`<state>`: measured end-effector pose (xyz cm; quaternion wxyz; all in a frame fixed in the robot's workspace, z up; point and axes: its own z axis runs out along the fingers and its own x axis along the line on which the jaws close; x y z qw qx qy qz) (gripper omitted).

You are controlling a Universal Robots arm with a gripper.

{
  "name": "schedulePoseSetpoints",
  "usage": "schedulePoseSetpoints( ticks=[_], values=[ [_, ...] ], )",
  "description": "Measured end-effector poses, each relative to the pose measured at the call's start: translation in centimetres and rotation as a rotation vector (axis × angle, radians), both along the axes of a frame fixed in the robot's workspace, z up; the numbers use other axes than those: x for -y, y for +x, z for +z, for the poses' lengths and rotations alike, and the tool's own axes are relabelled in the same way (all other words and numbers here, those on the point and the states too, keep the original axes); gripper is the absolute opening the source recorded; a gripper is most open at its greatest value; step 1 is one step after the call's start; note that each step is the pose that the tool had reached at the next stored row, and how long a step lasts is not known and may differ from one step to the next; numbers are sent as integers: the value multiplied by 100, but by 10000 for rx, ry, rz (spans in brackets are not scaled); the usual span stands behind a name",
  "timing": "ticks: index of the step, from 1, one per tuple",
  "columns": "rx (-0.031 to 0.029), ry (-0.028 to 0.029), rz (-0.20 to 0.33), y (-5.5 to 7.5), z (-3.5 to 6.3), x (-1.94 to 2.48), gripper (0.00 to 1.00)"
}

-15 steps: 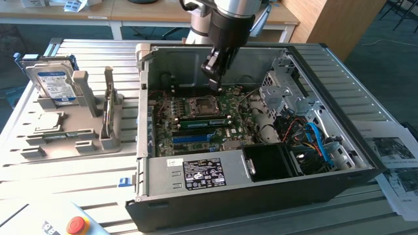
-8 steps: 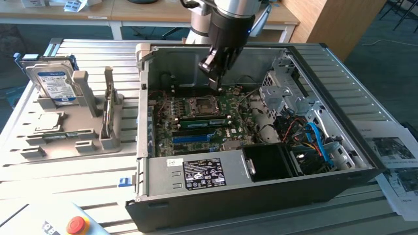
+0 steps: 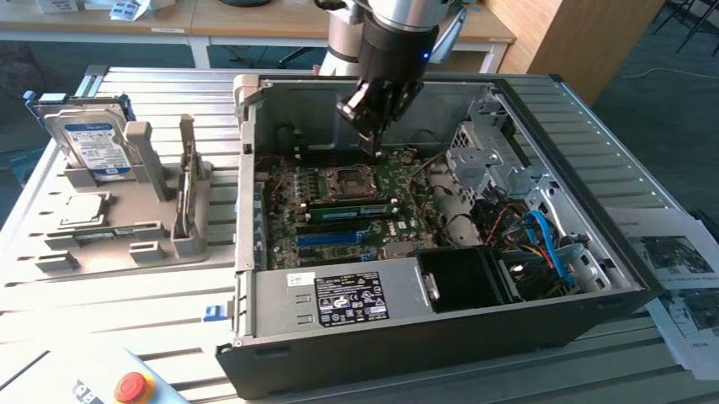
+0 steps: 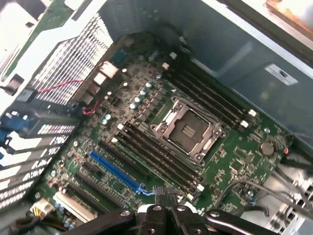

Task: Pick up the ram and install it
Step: 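Press down the ram until it locks into place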

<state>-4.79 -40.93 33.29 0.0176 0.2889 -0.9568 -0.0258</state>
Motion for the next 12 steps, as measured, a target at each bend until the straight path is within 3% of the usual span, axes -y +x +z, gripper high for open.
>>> schedulePoseSetpoints(
  ticks=[12],
  values=[
    [0,0,-2099,0,-2,0,10]
  ],
)
